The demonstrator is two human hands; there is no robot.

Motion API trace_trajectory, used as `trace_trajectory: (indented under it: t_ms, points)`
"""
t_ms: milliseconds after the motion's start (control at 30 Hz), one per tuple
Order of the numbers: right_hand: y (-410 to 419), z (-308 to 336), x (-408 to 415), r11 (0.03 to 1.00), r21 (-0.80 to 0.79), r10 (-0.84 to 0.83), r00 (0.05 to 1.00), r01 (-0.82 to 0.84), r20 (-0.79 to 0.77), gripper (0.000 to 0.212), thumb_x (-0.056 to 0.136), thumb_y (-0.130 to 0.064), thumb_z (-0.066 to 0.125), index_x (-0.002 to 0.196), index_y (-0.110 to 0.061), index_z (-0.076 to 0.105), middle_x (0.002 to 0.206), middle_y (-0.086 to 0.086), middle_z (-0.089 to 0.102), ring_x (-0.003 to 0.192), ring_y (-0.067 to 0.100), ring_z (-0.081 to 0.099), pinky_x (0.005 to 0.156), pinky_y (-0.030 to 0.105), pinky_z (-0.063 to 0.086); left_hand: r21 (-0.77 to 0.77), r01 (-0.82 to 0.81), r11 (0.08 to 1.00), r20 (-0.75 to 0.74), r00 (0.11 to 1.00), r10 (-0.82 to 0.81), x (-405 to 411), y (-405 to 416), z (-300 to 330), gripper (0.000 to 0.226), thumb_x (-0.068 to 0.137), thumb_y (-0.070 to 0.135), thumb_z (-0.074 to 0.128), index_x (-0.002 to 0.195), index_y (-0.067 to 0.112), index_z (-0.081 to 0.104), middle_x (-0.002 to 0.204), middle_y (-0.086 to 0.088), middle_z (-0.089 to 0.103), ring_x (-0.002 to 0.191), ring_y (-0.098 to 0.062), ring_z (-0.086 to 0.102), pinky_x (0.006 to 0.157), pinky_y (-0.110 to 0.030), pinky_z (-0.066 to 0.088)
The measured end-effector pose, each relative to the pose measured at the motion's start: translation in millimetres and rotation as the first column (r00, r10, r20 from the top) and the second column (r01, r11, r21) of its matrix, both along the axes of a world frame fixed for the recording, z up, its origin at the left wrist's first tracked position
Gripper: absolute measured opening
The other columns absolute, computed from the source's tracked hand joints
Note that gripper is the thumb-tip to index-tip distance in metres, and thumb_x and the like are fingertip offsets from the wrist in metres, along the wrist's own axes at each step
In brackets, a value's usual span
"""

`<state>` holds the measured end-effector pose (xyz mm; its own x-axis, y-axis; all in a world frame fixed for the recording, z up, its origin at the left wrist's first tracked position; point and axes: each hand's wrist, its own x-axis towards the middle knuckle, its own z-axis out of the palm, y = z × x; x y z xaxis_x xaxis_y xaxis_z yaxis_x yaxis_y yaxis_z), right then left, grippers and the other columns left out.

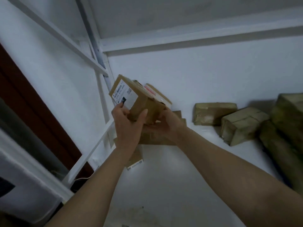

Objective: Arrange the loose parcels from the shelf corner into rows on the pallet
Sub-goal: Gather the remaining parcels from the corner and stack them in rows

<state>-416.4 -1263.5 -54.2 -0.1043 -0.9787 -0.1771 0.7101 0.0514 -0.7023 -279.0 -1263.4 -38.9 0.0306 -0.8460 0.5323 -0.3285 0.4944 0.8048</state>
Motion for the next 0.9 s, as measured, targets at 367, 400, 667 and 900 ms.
trace_trajectory:
  t_ms: [367,400,667,900]
  points:
    - [141,23,-53,0.924,0.21,-0.29,0.944,0.319,-0.157,0.029,0.083,-0.046,0.063,0.091,-0.018,0.064,0.1,0.009,0.062,0.092,0.029,0.062,0.081,0.053,0.054,-0.013,0.161,0.987,-0.127,0.979,-0.162,-50,93,5,0.033,0.1,0.034,0.042,0.069,0.023,0.046,0.067,0.009,0.047,0.062,0.008,0.055,0.051,-0.001,0.038]
    - [154,22,-55,0.914,0.202,-0.316,0.93,0.351,-0.186,0.027,0.083,-0.045,0.063,0.091,-0.019,0.064,0.097,0.008,0.063,0.09,0.028,0.061,0.077,0.05,0.055,0.029,0.175,0.984,-0.145,0.975,-0.169,-54,99,4,0.032,0.1,0.037,0.04,0.075,0.02,0.048,0.069,0.01,0.048,0.063,0.005,0.055,0.049,-0.003,0.038]
    - [241,13,-72,0.877,0.124,-0.42,0.866,0.464,-0.273,0.032,0.088,-0.043,0.057,0.111,-0.021,0.061,0.104,0.007,0.065,0.097,0.027,0.061,0.073,0.046,0.056,0.391,0.441,0.807,-0.075,0.89,-0.45,-86,137,-9,0.059,0.089,0.068,0.027,0.128,0.029,0.051,0.129,-0.008,0.05,0.116,-0.029,0.05,0.101,-0.051,0.041]
    - [296,23,-90,0.905,-0.045,-0.415,0.853,0.424,-0.317,0.033,0.094,-0.031,0.046,0.124,-0.021,0.055,0.095,0.005,0.062,0.077,0.022,0.059,0.074,0.041,0.051,0.379,0.739,0.558,-0.295,0.667,-0.684,-101,175,9,0.024,0.09,0.057,0.048,0.109,0.043,0.055,0.112,0.007,0.064,0.099,-0.015,0.063,0.078,-0.037,0.052]
